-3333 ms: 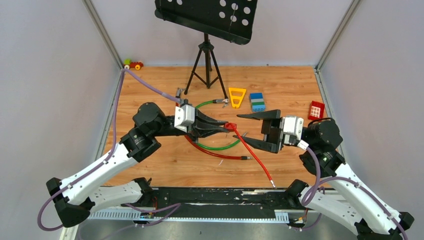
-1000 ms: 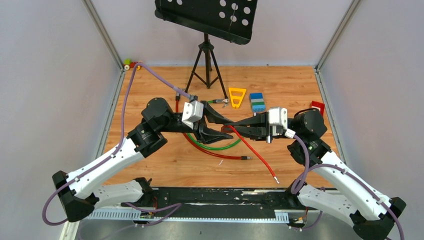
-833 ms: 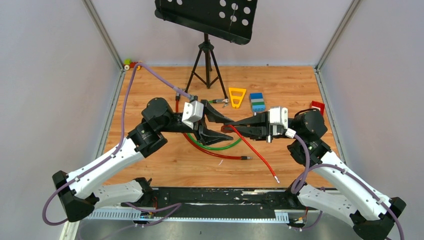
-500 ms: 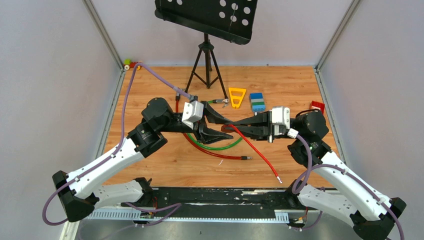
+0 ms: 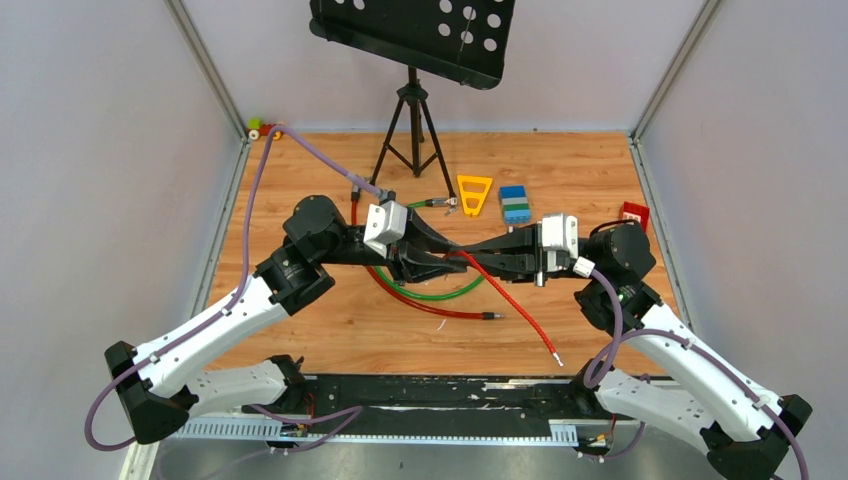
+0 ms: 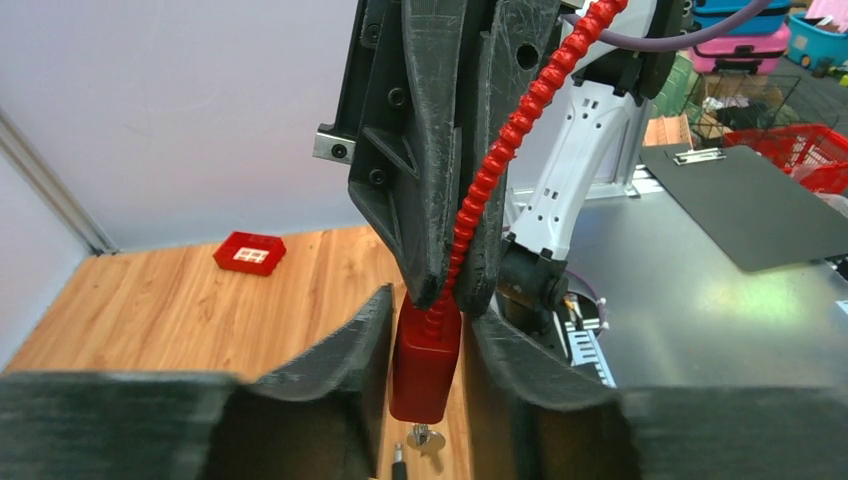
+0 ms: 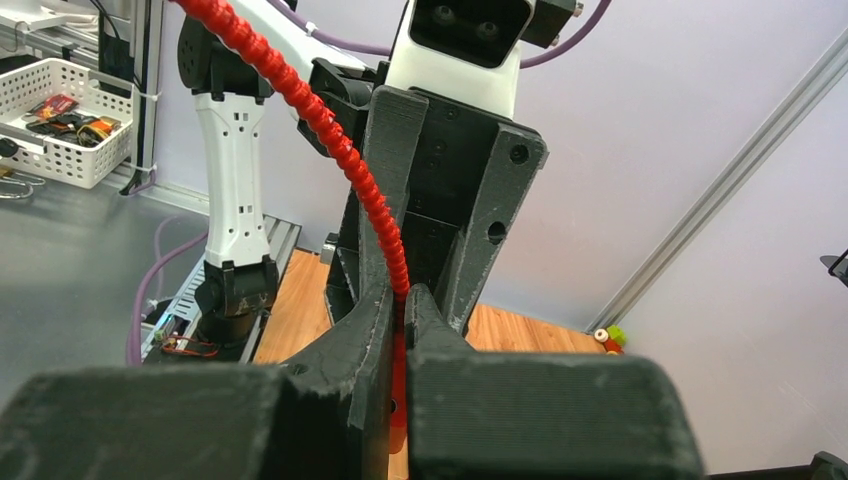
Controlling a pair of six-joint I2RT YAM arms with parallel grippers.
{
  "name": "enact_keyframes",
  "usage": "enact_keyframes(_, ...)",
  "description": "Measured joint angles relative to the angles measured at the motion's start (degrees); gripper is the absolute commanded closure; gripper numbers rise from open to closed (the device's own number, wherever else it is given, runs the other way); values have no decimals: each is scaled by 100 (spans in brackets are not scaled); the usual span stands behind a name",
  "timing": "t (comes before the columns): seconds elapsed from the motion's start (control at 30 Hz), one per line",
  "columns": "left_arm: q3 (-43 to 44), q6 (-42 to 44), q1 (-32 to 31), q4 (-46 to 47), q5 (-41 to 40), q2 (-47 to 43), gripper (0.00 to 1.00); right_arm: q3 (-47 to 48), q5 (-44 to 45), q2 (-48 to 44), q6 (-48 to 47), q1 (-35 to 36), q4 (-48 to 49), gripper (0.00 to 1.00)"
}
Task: Lock with the key
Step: Lock the lock.
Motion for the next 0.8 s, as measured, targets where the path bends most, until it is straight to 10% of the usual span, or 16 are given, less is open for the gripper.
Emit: enact_keyframes(0.8,-28,-81,0,131,39,0,63,-52,136,-87,168,0,243,100)
